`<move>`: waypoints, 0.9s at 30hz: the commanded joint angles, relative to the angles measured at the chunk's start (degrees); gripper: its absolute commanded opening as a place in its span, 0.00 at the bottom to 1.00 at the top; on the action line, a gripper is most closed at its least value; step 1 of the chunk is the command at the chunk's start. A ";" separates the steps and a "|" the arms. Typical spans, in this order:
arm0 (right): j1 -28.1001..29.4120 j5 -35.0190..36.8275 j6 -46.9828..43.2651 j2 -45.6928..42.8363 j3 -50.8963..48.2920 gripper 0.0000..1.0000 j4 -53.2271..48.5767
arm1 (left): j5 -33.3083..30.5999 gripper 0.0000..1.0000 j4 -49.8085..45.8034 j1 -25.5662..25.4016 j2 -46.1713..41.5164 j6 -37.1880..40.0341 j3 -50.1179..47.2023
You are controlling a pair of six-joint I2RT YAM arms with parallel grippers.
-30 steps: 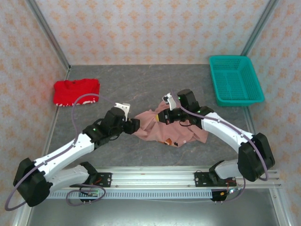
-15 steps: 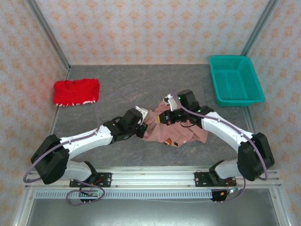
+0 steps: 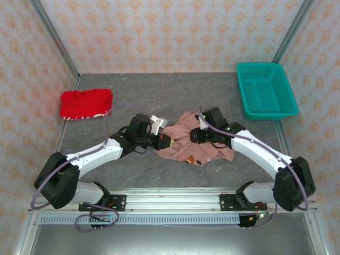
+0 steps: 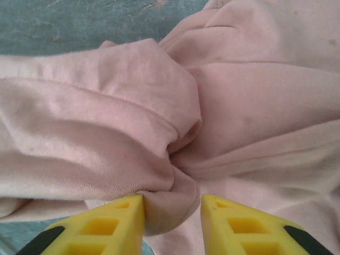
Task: Fold the inside-out t-shirt
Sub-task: Adjust the T-shirt at the center of the table.
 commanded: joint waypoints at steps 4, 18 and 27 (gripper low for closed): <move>9.48 7.70 -6.09 -7.71 -4.65 0.44 4.21 | 2.05 0.00 -0.08 0.01 1.08 -0.40 2.01; 14.91 16.04 -10.28 3.87 -3.20 0.47 11.90 | -0.21 0.00 -2.76 0.05 0.91 0.62 2.78; 14.65 22.62 -13.27 10.07 -2.15 0.51 14.50 | -1.52 0.00 -4.17 0.03 0.07 1.46 2.54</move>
